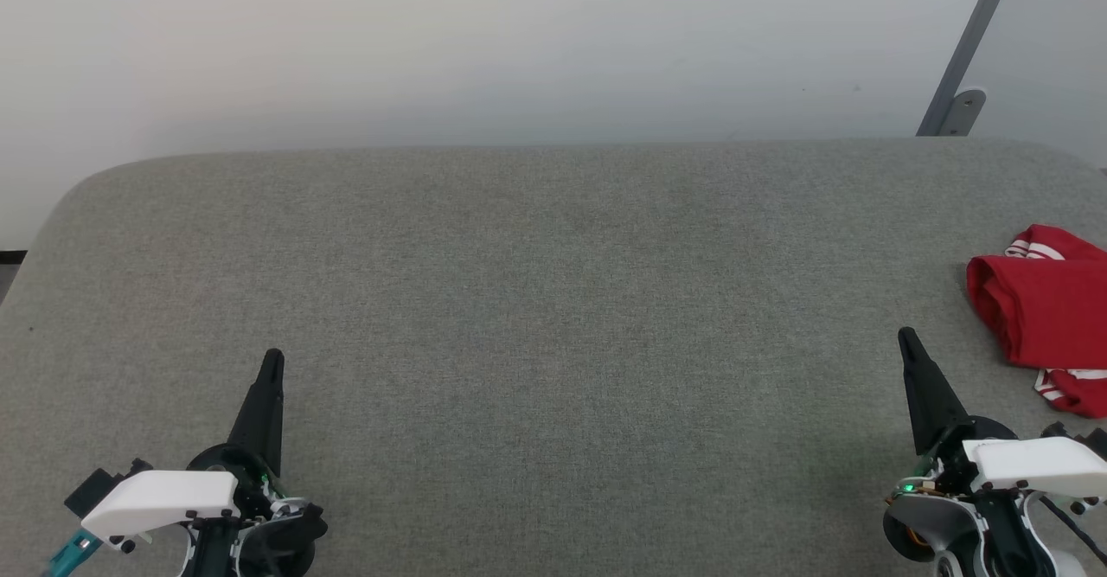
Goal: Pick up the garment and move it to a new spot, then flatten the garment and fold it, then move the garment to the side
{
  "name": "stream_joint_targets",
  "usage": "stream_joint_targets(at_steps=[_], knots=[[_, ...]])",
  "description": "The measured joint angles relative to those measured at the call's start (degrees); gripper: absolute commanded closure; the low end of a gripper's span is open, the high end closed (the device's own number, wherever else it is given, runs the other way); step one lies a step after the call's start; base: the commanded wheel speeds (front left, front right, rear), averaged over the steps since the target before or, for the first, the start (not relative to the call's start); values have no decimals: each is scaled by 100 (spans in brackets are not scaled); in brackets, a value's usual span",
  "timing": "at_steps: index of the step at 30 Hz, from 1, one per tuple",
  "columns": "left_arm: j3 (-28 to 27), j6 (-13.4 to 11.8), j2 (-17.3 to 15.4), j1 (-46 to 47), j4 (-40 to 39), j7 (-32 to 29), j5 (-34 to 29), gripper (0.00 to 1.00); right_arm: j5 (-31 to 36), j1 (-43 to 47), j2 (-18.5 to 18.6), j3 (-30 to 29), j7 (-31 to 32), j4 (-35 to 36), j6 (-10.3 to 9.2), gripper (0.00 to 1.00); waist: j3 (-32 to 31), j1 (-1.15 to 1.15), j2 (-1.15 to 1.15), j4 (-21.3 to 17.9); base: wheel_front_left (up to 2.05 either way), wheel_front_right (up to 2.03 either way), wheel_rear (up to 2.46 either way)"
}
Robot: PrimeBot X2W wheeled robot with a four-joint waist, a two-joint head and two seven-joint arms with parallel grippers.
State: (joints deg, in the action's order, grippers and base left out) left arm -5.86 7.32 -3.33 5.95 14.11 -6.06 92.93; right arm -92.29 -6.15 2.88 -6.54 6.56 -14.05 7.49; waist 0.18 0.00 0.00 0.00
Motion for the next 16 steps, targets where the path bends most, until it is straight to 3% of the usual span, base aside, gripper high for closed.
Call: stream_joint_targets(at_steps=[16], knots=[[-14, 0, 7, 0, 0, -8, -2, 100, 0, 0, -1, 1, 0, 0, -1, 100, 0, 0, 0, 0, 0, 0, 0]])
